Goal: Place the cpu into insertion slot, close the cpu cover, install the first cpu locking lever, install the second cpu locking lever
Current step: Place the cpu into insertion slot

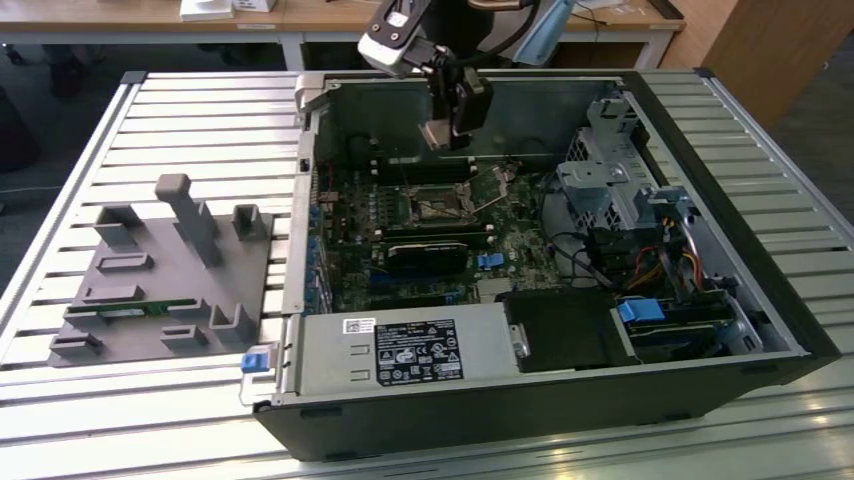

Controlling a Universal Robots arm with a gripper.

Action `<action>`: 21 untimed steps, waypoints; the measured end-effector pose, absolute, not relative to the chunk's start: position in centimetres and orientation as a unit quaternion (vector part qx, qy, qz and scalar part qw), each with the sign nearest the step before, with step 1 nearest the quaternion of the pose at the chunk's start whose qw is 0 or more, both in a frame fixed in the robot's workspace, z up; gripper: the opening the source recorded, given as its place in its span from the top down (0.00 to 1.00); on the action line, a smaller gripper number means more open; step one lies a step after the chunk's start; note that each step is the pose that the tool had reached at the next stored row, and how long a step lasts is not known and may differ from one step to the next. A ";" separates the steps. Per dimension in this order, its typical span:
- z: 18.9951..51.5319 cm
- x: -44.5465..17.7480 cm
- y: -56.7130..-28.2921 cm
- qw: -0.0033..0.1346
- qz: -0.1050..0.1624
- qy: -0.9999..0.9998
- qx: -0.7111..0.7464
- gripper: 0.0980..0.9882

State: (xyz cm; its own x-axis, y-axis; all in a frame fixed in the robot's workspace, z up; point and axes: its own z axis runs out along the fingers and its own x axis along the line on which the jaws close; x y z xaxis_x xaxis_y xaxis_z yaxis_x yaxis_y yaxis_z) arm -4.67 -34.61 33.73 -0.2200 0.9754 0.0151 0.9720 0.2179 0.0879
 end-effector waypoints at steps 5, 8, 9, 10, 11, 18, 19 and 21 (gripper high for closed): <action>33.6 -4.7 -34.6 0.022 0.039 0.780 0.624 0.51; 33.5 -4.7 -34.6 0.022 0.039 0.780 0.624 0.51; 33.5 -4.7 -34.6 0.022 0.039 0.780 0.624 0.51; 33.4 -4.7 -34.6 0.022 0.039 0.780 0.624 0.51; 33.4 -4.7 -34.6 0.022 0.039 0.780 0.624 0.51; 33.2 -4.7 -34.6 0.022 0.039 0.780 0.624 0.51; 33.2 -4.7 -34.6 0.022 0.039 0.780 0.624 0.51; 33.1 -4.7 -34.6 0.022 0.039 0.780 0.624 0.51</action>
State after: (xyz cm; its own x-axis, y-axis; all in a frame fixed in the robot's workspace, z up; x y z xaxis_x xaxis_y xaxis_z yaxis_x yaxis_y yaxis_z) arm -4.67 -34.61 33.08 -0.2200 0.9754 0.0147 0.9720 0.2179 0.0878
